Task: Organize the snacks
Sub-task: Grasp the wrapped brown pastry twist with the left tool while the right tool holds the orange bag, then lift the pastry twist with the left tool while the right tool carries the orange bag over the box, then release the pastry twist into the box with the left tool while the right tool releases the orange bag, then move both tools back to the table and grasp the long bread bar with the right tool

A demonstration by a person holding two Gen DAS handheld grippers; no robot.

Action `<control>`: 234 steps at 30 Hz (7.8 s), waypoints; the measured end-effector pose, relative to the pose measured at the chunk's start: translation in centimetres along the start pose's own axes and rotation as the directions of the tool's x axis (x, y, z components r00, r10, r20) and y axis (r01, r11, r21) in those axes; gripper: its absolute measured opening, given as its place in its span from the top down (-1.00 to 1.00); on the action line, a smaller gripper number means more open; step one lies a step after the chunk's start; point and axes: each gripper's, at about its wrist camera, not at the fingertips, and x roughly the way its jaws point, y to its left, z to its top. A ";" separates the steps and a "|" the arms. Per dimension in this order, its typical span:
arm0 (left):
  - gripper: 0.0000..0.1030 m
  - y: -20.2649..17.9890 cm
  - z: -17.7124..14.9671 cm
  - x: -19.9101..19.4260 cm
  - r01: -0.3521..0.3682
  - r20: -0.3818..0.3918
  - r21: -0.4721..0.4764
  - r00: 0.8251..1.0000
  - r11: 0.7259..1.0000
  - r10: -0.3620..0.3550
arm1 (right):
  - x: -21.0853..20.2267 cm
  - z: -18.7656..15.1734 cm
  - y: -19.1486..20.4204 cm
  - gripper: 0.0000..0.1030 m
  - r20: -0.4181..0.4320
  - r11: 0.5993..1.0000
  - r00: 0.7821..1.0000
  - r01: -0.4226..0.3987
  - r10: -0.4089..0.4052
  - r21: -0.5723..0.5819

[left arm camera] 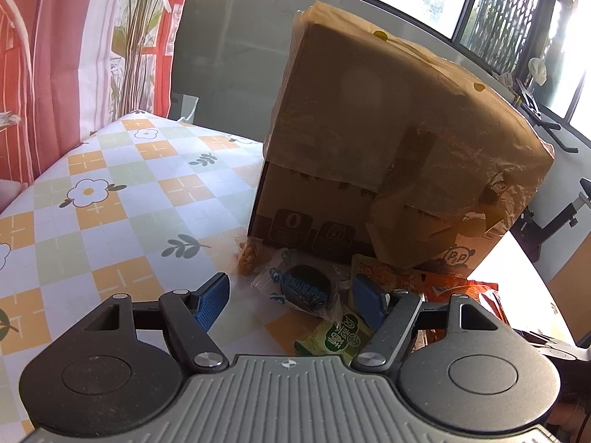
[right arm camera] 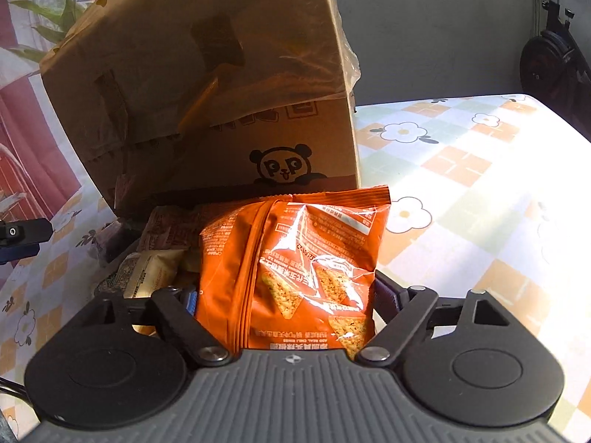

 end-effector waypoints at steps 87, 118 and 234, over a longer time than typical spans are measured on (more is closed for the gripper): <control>0.47 0.7 -2.2 1.8 -0.029 -0.065 0.119 0.997 0.992 0.037 | -1.0 -0.8 -1.5 -0.63 0.053 0.997 0.996 -0.074 0.075 -0.022; 0.66 0.9 -1.1 0.3 0.066 0.022 0.007 0.998 0.998 -0.066 | -2.7 -0.4 -2.4 -0.58 0.032 0.992 0.993 -0.114 0.112 0.046; -0.73 0.3 2.4 0.0 0.010 0.003 0.113 1.000 0.994 -0.011 | 1.5 1.2 7.7 -0.21 -0.242 0.952 0.954 -0.231 0.179 -0.203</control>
